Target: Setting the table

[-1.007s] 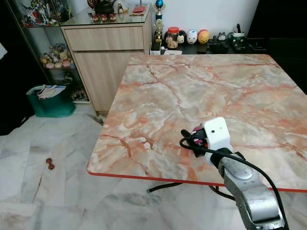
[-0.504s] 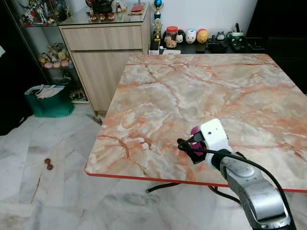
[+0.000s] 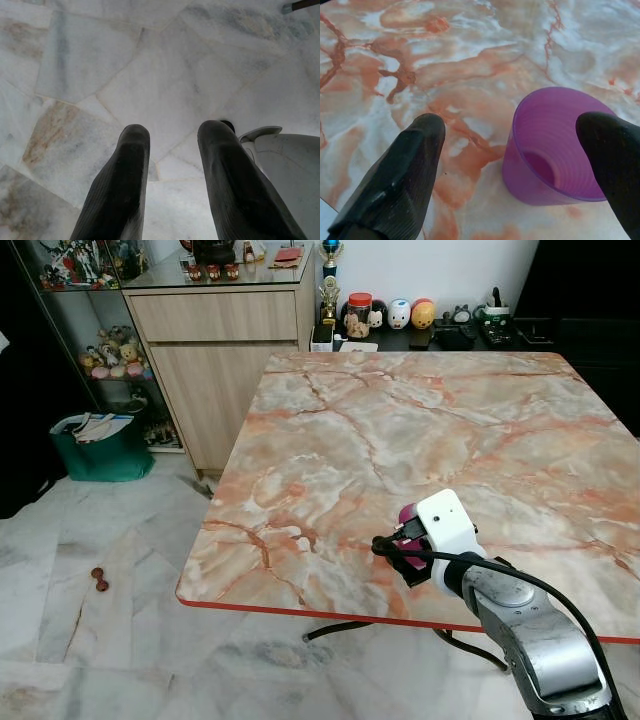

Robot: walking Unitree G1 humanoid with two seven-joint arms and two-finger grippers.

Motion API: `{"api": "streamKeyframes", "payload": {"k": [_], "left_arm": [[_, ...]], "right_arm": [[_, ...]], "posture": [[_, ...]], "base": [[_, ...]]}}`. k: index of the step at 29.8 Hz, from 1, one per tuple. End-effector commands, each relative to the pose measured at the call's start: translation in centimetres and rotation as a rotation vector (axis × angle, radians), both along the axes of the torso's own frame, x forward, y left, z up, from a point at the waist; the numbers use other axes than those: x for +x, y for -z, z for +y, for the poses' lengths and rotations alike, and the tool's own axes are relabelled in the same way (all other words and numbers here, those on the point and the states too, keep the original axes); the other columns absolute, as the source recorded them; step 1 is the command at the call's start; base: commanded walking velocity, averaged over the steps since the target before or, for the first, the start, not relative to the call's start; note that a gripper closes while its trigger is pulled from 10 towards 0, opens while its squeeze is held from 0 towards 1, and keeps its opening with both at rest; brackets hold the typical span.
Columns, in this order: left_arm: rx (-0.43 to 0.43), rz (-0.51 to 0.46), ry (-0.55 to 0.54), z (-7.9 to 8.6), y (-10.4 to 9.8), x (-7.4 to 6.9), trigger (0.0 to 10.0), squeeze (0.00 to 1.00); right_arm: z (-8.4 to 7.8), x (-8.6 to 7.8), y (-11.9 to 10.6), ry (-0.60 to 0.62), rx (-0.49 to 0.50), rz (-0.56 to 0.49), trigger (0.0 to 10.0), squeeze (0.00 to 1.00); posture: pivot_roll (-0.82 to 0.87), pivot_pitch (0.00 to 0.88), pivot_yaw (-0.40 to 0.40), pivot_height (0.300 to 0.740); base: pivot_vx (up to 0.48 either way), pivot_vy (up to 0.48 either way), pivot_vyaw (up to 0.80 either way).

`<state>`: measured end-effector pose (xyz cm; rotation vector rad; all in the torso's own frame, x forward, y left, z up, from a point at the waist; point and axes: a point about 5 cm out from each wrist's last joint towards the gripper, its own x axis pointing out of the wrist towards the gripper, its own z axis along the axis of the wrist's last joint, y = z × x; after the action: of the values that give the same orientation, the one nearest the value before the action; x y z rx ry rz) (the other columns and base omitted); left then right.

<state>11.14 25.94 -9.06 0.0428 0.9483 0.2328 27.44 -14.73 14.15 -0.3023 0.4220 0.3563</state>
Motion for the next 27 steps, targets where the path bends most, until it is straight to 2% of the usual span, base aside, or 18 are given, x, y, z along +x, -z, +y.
{"api": "streamKeyframes", "payload": {"k": [1, 7, 14, 15, 16, 17, 18, 19, 20, 21, 27], "left_arm": [[-0.002, 0.019, -0.005, 0.0, 0.1, -0.3, 10.0, 0.00], [-0.003, 0.018, -0.010, 0.0, 0.1, -0.3, 10.0, 0.00], [-0.004, 0.016, -0.009, 0.0, 0.1, -0.2, 10.0, 0.00], [-0.004, 0.014, -0.011, 0.0, 0.1, -0.2, 10.0, 0.00], [-0.004, 0.013, -0.011, 0.0, 0.1, -0.2, 10.0, 0.00], [-0.004, 0.012, -0.012, 0.0, 0.1, -0.2, 10.0, 0.00], [-0.004, 0.011, -0.013, 0.0, 0.1, -0.2, 10.0, 0.00], [-0.004, 0.011, -0.014, 0.0, 0.1, -0.2, 10.0, 0.00], [-0.004, 0.011, -0.014, 0.0, 0.1, -0.1, 10.0, 0.00], [-0.004, 0.011, -0.014, 0.0, 0.1, -0.1, 10.0, 0.00], [-0.005, 0.013, -0.017, 0.0, 0.1, -0.1, 10.0, 0.00]], "right_arm": [[0.0, 0.3, 0.1, 0.006, -0.013, 0.007, 10.0, 0.00], [-0.2, 0.5, 0.5, 0.015, -0.017, 0.015, 10.0, 0.00], [-0.2, 1.7, 0.5, 0.020, -0.019, -0.002, 10.0, 0.00], [-0.1, 1.9, 0.4, 0.017, -0.019, -0.010, 3.2, 0.00], [-0.1, 2.1, 0.3, 0.016, -0.019, -0.013, 2.2, 0.00], [0.0, 2.2, 0.3, 0.016, -0.019, -0.015, 2.2, 0.00], [0.0, 2.3, 0.2, 0.014, -0.019, -0.020, 4.7, 0.00], [0.1, 2.4, 0.2, 0.013, -0.019, -0.022, 4.7, 0.00], [0.1, 2.4, 0.2, 0.012, -0.020, -0.023, 8.8, 0.00], [0.1, 2.6, 0.2, 0.011, -0.021, -0.024, 10.0, 0.00], [0.3, 2.7, 0.4, 0.000, -0.020, -0.022, 10.0, 0.00]], "posture": [[-0.06, 0.000, 0.034, 0.740], [-0.05, 0.000, 0.035, 0.740], [-0.05, 0.000, 0.035, 0.740], [-0.05, 0.000, 0.033, 0.740], [-0.04, 0.000, 0.033, 0.740], [-0.04, 0.000, 0.033, 0.740], [-0.04, 0.000, 0.033, 0.740], [-0.04, 0.000, 0.033, 0.740], [-0.04, 0.000, 0.033, 0.740], [-0.04, 0.000, 0.033, 0.740], [-0.04, 0.000, 0.033, 0.740]], "base": [[0.000, 0.000, 0.00], [0.000, 0.000, 0.00], [0.000, 0.000, 0.00], [0.000, 0.000, 0.00], [0.000, 0.000, 0.00], [0.000, 0.000, 0.00], [0.000, 0.000, 0.00], [0.000, 0.000, 0.00], [0.000, 0.000, 0.00], [0.000, 0.000, 0.00], [0.000, 0.000, 0.00]]}}
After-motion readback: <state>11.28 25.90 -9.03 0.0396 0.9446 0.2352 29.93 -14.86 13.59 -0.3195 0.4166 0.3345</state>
